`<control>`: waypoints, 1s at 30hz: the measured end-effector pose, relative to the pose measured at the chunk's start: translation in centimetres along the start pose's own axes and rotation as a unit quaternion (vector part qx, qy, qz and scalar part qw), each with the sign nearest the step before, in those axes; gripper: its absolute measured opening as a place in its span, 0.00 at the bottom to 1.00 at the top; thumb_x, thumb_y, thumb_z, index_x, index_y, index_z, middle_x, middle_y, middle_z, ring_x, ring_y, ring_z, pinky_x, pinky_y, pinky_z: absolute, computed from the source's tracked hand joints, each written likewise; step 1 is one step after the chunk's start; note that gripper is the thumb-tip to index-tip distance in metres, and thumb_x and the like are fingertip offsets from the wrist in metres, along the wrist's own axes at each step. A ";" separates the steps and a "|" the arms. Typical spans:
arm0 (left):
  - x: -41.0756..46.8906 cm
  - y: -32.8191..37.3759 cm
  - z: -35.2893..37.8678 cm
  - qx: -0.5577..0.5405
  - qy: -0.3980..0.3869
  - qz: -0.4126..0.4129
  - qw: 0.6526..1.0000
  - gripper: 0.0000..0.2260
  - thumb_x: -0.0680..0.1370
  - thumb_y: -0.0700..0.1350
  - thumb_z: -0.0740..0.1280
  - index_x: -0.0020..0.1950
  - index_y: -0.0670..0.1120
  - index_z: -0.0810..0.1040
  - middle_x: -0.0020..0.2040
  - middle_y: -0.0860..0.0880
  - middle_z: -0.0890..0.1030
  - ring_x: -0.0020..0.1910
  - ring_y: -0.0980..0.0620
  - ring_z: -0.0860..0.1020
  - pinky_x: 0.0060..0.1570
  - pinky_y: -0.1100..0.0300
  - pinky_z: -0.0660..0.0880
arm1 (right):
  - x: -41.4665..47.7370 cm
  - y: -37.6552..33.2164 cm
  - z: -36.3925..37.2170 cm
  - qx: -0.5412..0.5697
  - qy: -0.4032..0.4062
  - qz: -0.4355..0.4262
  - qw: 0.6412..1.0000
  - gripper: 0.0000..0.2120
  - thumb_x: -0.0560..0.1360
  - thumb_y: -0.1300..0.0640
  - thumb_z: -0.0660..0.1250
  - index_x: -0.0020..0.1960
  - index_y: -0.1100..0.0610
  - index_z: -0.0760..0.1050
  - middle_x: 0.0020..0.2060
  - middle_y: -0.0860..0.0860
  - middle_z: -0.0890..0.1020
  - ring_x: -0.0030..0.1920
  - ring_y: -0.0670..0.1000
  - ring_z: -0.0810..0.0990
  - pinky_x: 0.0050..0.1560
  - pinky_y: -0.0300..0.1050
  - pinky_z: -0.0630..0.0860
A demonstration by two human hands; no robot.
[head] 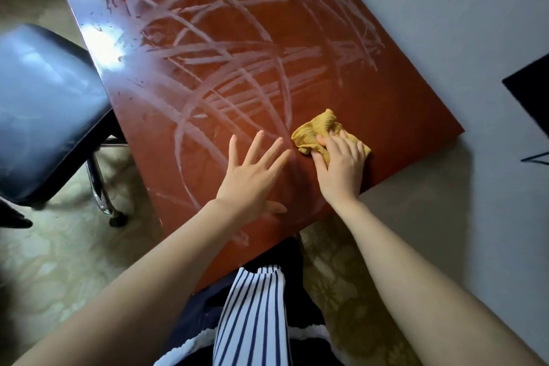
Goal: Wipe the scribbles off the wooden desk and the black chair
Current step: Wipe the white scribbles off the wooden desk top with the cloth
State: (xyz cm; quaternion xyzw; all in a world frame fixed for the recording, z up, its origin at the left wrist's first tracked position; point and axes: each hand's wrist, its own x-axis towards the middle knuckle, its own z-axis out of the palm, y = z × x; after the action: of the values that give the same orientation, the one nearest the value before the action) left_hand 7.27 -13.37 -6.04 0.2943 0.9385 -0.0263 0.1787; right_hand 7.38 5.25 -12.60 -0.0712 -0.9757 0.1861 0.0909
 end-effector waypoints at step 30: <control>-17.7 -12.0 9.7 -0.216 -0.021 -0.183 0.959 0.57 0.63 0.71 0.67 0.76 0.48 0.35 0.75 0.52 0.32 0.75 0.47 0.35 0.69 0.37 0.37 | -11.6 -16.4 4.2 -0.020 -0.278 -0.366 0.888 0.23 0.76 0.46 0.54 0.71 0.46 0.67 0.72 0.48 0.66 0.73 0.53 0.59 0.72 0.53 0.47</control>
State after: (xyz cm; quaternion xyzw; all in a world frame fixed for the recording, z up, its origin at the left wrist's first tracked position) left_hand 17.13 -34.43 -9.58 0.0710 0.9558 0.1387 0.2494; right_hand 16.12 -13.31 -12.04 0.3442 -0.9212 0.1324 -0.1238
